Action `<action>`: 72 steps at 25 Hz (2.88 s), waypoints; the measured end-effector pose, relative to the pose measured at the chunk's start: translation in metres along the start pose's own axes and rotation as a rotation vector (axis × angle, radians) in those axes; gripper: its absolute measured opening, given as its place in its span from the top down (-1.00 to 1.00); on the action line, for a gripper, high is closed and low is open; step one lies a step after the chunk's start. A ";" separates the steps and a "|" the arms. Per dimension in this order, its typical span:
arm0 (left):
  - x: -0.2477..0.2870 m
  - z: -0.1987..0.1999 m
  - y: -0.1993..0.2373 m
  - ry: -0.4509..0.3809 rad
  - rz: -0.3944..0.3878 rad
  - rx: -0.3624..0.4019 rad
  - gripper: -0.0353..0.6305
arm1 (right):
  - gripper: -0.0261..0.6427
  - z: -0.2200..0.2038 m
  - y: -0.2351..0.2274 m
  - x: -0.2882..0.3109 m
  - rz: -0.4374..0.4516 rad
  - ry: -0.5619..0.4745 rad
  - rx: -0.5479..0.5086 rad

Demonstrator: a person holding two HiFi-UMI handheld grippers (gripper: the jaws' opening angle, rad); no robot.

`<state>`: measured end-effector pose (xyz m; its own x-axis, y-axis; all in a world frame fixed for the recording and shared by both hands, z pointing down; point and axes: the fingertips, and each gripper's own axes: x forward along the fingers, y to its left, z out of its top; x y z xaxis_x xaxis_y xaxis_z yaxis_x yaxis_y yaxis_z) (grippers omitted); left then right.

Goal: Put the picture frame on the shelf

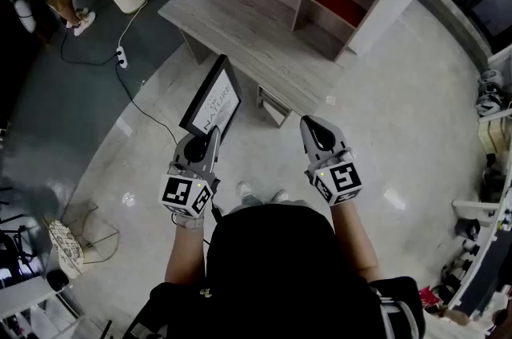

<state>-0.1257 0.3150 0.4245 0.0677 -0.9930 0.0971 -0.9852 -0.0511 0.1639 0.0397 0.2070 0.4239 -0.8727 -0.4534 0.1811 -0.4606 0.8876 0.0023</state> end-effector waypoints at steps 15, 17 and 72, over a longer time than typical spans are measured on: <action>-0.016 -0.019 0.045 -0.004 -0.066 -0.066 0.76 | 0.93 -0.010 0.032 0.018 -0.089 0.012 0.055; -0.018 -0.023 0.051 0.007 -0.073 -0.071 0.76 | 0.93 -0.016 0.036 0.020 -0.105 0.025 0.053; 0.453 0.022 -0.010 0.013 -0.164 -0.177 0.76 | 0.93 -0.023 -0.348 0.162 -0.125 0.094 0.152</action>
<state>-0.0887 -0.1364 0.4447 0.2277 -0.9714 0.0678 -0.9179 -0.1909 0.3479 0.0623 -0.1730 0.4751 -0.7919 -0.5430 0.2792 -0.5893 0.7994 -0.1167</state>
